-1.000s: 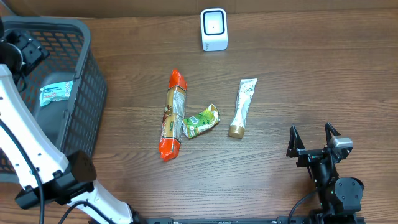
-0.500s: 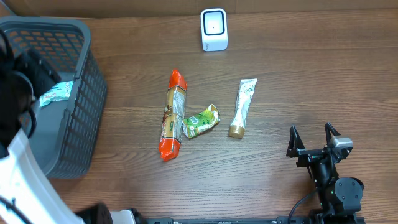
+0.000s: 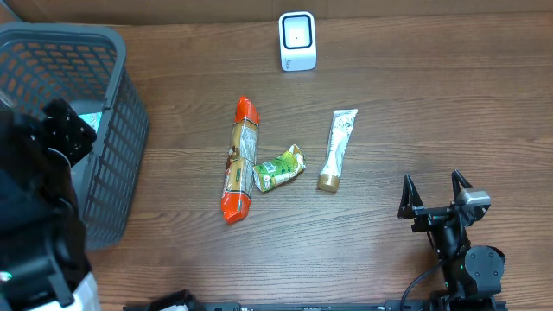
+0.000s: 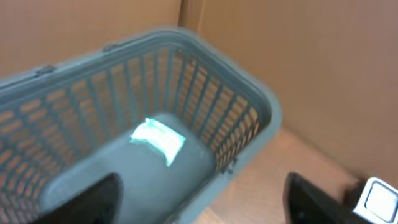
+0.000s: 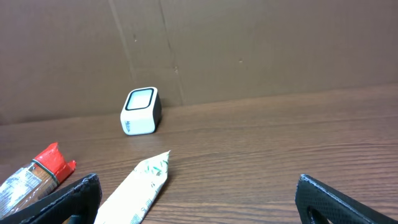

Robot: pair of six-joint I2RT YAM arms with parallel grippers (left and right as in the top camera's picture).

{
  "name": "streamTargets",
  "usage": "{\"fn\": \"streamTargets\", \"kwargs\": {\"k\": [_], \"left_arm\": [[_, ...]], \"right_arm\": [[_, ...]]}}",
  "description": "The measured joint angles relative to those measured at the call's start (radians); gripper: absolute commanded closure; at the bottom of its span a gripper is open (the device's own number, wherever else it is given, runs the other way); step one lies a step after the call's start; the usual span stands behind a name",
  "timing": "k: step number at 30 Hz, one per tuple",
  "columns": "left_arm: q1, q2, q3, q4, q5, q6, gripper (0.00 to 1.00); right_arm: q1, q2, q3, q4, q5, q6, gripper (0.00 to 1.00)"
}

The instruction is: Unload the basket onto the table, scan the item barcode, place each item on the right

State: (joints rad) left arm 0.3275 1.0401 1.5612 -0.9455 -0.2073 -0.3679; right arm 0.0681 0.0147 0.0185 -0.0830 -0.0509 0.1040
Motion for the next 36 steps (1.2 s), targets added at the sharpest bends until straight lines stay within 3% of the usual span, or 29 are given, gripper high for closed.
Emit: {"fn": "streamTargets", "kwargs": {"k": [4, 8, 19, 28, 36], "left_arm": [[0.000, -0.036, -0.101, 0.237, -0.010, -0.003, 0.00], [0.017, 0.003, -0.101, 0.348, -0.002, -0.002, 0.00], [0.239, 0.447, 0.259, 0.022, 0.166, -0.045, 0.00], [0.269, 0.713, 0.289, -0.090, 0.174, -0.054, 0.00], [0.269, 0.937, 0.289, -0.056, 0.174, -0.056, 0.00]], "right_arm": [[0.000, 0.000, 0.000, 0.000, 0.000, 0.000, 0.00], [0.000, 0.000, 0.000, 0.000, 0.000, 0.000, 0.00], [0.000, 0.000, 0.000, -0.001, 0.000, 0.000, 0.00], [0.000, 0.000, 0.000, 0.000, 0.000, 0.001, 0.00], [0.000, 0.000, 0.000, 0.000, 0.000, 0.000, 0.00]]}}
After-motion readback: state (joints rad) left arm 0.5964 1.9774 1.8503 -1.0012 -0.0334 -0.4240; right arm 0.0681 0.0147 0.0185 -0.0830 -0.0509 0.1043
